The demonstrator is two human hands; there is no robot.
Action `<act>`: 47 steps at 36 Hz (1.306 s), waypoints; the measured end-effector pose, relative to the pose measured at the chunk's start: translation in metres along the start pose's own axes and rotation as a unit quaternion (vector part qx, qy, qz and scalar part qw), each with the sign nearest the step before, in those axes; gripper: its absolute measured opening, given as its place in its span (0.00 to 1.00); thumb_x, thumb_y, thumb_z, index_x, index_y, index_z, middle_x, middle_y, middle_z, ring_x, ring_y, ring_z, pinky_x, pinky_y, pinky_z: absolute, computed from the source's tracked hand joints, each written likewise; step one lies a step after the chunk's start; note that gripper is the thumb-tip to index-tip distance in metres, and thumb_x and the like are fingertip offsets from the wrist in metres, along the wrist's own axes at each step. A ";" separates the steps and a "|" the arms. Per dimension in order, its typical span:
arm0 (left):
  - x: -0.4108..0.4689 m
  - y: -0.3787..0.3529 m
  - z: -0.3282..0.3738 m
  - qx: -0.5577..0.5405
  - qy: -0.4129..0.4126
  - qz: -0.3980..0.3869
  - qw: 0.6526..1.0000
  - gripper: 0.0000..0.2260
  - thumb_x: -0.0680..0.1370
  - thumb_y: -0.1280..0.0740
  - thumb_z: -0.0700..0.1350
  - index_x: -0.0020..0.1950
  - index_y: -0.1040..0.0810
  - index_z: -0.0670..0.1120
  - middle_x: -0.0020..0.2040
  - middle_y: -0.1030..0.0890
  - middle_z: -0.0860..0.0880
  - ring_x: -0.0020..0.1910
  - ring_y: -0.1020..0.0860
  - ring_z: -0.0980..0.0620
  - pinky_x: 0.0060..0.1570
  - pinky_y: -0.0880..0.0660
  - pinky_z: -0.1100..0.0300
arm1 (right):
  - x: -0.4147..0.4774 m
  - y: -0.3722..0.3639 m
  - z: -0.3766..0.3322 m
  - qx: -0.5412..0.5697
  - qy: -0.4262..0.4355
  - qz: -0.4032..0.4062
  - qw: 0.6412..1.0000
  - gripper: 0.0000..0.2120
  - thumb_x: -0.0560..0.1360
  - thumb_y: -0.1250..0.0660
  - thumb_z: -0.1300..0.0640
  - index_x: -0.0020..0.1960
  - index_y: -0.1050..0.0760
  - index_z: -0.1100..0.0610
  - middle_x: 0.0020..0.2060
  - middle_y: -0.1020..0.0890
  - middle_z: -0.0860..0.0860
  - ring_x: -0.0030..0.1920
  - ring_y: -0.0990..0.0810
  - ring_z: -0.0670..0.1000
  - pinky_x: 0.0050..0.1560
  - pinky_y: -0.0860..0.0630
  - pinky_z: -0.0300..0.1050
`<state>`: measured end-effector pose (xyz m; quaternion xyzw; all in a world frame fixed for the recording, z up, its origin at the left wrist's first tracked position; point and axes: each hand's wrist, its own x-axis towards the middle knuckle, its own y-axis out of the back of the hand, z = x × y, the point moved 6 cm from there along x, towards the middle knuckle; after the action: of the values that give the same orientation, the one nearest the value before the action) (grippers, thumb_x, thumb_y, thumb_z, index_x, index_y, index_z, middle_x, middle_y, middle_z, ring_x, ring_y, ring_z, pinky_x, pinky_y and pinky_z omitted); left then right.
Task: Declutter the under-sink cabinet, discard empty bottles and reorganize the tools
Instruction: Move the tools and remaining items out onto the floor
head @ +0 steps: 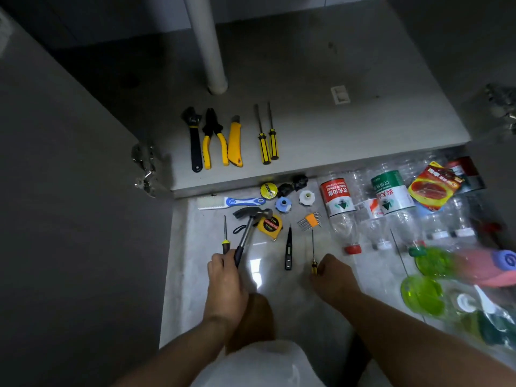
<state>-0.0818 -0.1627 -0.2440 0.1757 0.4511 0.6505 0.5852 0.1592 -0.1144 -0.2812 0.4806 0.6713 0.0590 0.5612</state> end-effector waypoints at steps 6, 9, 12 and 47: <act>0.025 -0.017 -0.007 -0.020 0.100 -0.013 0.995 0.17 0.78 0.39 0.31 0.67 0.30 0.38 0.62 0.31 0.39 0.60 0.33 0.43 0.56 0.37 0.62 | 0.024 -0.009 0.002 -0.003 -0.041 -0.026 0.999 0.08 0.77 0.33 0.53 0.52 0.27 0.56 0.48 0.20 0.55 0.47 0.21 0.53 0.42 0.26 0.43; 0.035 -0.023 -0.007 -0.036 0.134 -0.008 0.990 0.14 0.79 0.40 0.31 0.65 0.30 0.36 0.62 0.31 0.37 0.60 0.33 0.40 0.59 0.35 0.56 | 0.031 -0.010 0.001 0.007 -0.065 -0.032 0.997 0.09 0.76 0.33 0.53 0.53 0.26 0.56 0.49 0.20 0.56 0.50 0.19 0.55 0.47 0.21 0.47; 0.040 -0.027 -0.006 -0.061 0.151 -0.006 0.987 0.14 0.79 0.39 0.32 0.65 0.30 0.37 0.62 0.31 0.38 0.61 0.33 0.40 0.59 0.34 0.55 | 0.036 -0.008 -0.002 0.001 -0.073 -0.026 0.997 0.09 0.76 0.32 0.54 0.54 0.26 0.56 0.50 0.19 0.56 0.51 0.18 0.57 0.50 0.20 0.48; 0.220 0.127 0.024 0.044 0.124 0.135 0.982 0.34 0.74 0.31 0.36 0.78 0.38 0.47 0.71 0.31 0.36 0.71 0.34 0.35 0.65 0.31 0.45 | 0.090 0.112 -0.219 0.079 0.196 0.154 0.965 0.14 0.80 0.35 0.57 0.63 0.29 0.61 0.60 0.26 0.59 0.52 0.23 0.56 0.50 0.28 0.45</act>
<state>-0.1961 0.0607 -0.1971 0.1785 0.5203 0.7201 0.4231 0.0547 0.1099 -0.1955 0.5997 0.6890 0.1844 0.3628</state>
